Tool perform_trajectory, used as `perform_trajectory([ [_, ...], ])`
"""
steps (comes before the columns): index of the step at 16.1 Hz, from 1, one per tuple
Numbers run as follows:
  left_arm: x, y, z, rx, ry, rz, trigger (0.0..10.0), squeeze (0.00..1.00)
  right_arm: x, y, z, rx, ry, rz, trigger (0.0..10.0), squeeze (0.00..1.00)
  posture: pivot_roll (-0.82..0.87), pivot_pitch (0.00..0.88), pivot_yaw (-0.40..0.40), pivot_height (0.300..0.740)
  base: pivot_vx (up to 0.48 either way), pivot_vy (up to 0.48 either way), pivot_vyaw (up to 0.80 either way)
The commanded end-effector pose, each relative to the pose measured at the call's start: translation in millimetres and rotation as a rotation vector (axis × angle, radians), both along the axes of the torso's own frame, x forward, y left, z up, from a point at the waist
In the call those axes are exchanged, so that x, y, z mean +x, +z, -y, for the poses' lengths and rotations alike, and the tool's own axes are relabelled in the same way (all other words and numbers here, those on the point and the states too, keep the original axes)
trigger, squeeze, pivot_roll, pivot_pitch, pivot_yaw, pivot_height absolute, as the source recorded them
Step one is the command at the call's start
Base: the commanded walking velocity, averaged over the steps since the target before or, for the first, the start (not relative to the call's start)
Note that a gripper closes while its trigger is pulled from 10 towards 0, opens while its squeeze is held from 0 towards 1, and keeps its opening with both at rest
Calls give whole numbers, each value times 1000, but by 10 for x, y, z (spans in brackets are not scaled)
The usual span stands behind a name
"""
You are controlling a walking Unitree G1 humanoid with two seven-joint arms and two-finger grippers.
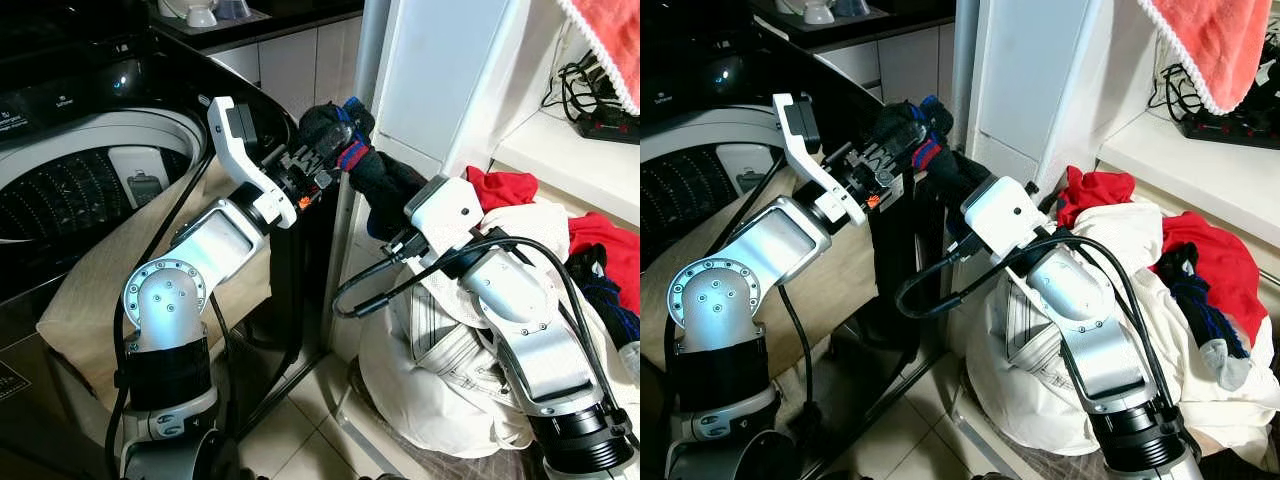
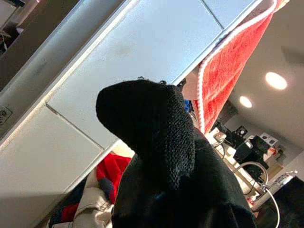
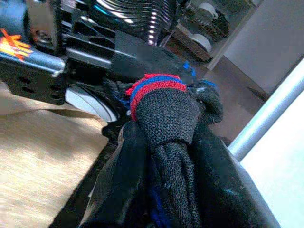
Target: Clothes washing
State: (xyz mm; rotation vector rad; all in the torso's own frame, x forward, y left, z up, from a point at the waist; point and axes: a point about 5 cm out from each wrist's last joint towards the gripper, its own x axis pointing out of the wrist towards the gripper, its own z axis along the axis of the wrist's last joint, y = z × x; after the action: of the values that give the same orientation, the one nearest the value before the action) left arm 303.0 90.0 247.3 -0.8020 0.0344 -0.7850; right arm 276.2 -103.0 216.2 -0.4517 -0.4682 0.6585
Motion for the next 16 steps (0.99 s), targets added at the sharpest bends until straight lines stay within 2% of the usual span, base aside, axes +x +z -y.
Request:
perform_trajectory([
  [1,4,27,13,0,-2,6,0,0,0,56,-33,9,32,13,10000,1000,-58,0,-24,740,0,0,0],
  [5,77,71,-65,-4,51,8,0,0,-28,105,-36,63,63,18,10000,1000,-52,0,-16,740,0,0,0],
  [7,93,86,-91,-4,64,12,0,0,-40,85,-52,48,71,5,10000,1000,-49,0,-15,740,0,0,0],
  [8,95,91,-103,-8,67,14,0,0,-50,66,-75,29,77,-1,10000,0,-48,0,-15,740,0,0,0],
  [9,107,97,-120,-2,78,19,0,0,-59,58,-95,25,90,-9,10000,0,-48,0,-15,740,0,0,0],
  [11,188,145,-243,31,175,45,0,0,-78,76,-128,18,115,7,10000,0,-47,0,-15,740,0,0,0],
  [13,339,252,-487,203,397,126,0,0,-79,98,-119,39,125,9,10000,0,-44,0,-14,740,0,0,0],
  [15,442,446,-702,312,560,206,0,0,-69,110,-113,50,126,9,10000,0,-42,0,-13,740,0,0,0],
  [16,465,477,-758,352,603,227,0,0,-68,111,-116,50,126,9,10000,0,-42,0,-13,740,0,0,0],
])
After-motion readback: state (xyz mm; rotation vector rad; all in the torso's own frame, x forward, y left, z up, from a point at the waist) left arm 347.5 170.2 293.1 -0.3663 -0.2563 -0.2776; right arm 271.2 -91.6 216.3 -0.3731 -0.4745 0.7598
